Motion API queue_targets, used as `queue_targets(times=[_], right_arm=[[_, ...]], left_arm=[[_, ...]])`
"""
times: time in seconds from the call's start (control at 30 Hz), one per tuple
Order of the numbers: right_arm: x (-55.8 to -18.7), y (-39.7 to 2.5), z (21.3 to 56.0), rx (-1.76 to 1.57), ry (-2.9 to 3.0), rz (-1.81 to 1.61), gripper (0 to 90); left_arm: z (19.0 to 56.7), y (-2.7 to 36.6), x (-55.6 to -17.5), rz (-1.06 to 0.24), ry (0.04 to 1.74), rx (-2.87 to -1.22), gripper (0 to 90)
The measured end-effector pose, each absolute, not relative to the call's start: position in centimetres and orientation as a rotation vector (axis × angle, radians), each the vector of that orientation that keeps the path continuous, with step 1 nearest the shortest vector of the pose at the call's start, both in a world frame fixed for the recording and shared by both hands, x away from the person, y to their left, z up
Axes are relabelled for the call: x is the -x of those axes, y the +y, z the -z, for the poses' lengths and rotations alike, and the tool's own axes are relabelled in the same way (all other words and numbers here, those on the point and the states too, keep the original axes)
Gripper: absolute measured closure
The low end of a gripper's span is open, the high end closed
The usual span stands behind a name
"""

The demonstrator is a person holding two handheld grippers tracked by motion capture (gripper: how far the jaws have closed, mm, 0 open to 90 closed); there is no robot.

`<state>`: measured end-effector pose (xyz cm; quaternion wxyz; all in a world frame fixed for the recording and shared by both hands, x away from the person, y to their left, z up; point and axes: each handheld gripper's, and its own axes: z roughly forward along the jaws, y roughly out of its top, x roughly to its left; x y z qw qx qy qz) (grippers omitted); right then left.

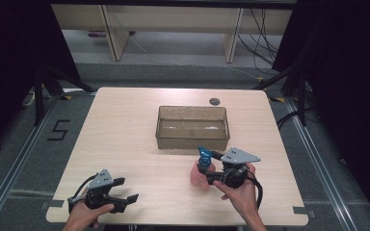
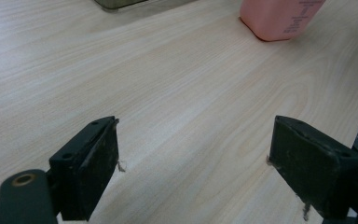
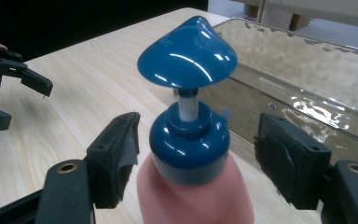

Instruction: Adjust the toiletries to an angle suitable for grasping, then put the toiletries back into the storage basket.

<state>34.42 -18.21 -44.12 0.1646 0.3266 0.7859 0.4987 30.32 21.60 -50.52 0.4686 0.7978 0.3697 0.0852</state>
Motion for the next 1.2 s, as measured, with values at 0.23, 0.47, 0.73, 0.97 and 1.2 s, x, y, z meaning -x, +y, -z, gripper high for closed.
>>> queue_targets(times=[0.23,0.47,0.73,0.97,1.2], right_arm=[[-34.6,-17.7,44.3,-0.938,2.244,-1.392,34.9],[-35.0,-17.9,44.4,-0.917,2.240,-1.407,38.5],[-35.0,-17.4,44.6,-0.876,2.250,-1.412,46.7],[-34.8,-17.3,44.6,-0.860,2.256,-1.404,52.4],[-34.6,-17.1,44.5,-0.869,2.238,-1.383,53.3]], left_arm=[[50.5,21.4,-30.4,-0.201,0.906,-1.962,15.0],[50.6,21.4,-30.5,-0.200,0.907,-1.969,15.1],[50.5,21.4,-30.4,-0.200,0.903,-1.967,15.1],[50.5,21.4,-30.3,-0.208,0.902,-1.970,15.6],[50.5,21.4,-30.3,-0.207,0.906,-1.977,15.8]])
